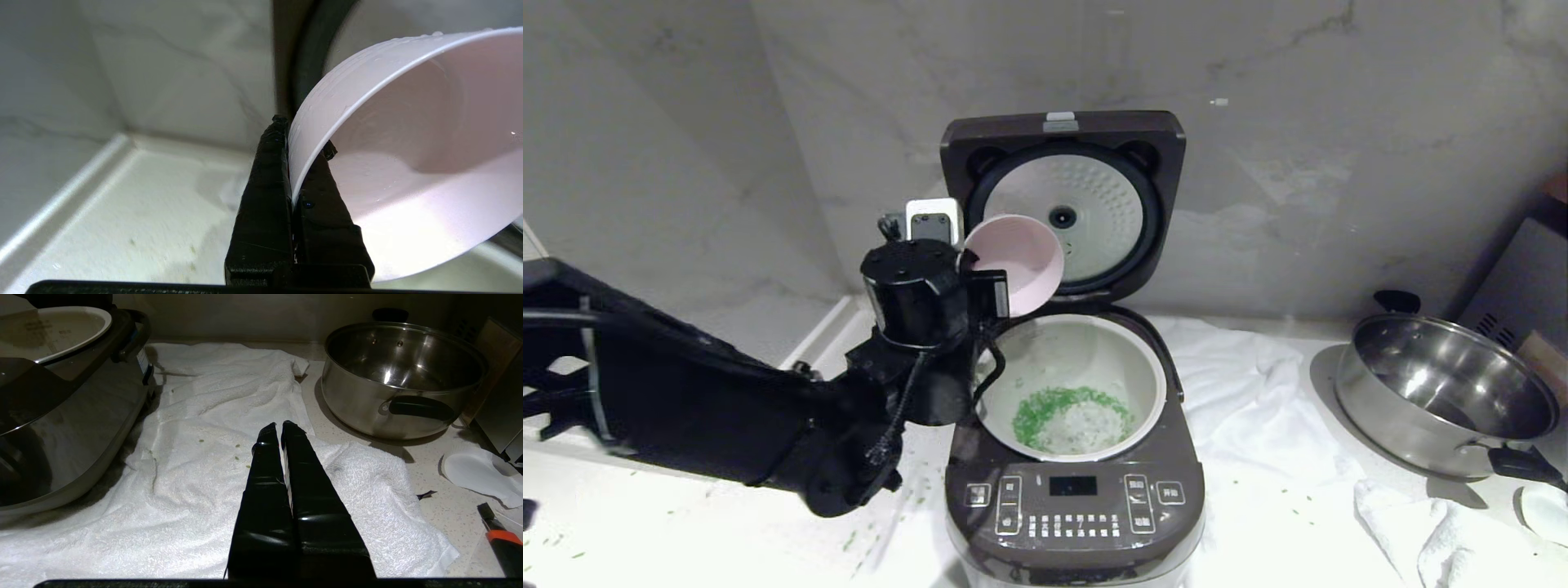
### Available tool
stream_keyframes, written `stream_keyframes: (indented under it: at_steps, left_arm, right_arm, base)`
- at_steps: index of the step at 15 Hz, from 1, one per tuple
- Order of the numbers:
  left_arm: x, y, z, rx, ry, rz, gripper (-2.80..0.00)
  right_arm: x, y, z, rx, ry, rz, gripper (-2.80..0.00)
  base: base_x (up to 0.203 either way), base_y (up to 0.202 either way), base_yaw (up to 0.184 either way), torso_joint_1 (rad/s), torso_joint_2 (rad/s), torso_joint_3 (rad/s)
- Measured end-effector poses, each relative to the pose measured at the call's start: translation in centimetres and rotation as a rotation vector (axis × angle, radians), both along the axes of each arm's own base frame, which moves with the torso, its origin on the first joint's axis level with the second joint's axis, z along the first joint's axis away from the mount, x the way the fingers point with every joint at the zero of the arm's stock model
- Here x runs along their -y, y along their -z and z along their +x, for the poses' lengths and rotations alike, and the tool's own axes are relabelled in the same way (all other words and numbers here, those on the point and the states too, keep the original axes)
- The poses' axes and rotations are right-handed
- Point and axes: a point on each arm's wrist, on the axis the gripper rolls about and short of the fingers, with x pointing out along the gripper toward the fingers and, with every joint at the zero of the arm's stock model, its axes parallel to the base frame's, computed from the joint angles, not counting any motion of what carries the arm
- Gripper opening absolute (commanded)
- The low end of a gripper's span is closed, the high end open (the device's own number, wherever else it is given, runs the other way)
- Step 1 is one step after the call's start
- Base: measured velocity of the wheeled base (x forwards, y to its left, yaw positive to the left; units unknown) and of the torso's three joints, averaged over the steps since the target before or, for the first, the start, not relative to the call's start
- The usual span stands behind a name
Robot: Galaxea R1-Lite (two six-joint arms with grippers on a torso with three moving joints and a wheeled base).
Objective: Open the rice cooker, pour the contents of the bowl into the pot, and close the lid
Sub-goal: Place the bowl on the table
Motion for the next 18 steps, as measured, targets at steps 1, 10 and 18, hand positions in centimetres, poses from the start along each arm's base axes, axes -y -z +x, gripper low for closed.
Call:
stream_keyframes:
  at_steps: [1, 10, 18]
  left_arm:
    - [-0.7, -0.6, -0.9, -0.049, 0.056, -0.004, -2.80]
    - [-15.6, -1.7, -3.0, -0.679, 0.116, -0.131, -2.80]
    - [-24.0, 4.0, -2.9, -1.049, -0.074, -0.111, -2.80]
  right_arm:
    - [0.0, 0.0, 0.0, 0.000, 0.000, 0.000, -2.80]
    - [0.0, 0.0, 0.0, 0.000, 0.000, 0.000, -2.80]
    - [0.0, 0.0, 0.0, 0.000, 0.000, 0.000, -2.80]
  base:
    - [0.000, 0.000, 0.000, 0.000, 0.00, 0.000]
    - [0.000, 0.000, 0.000, 0.000, 0.00, 0.000]
    - [0.000, 0.000, 0.000, 0.000, 0.00, 0.000]
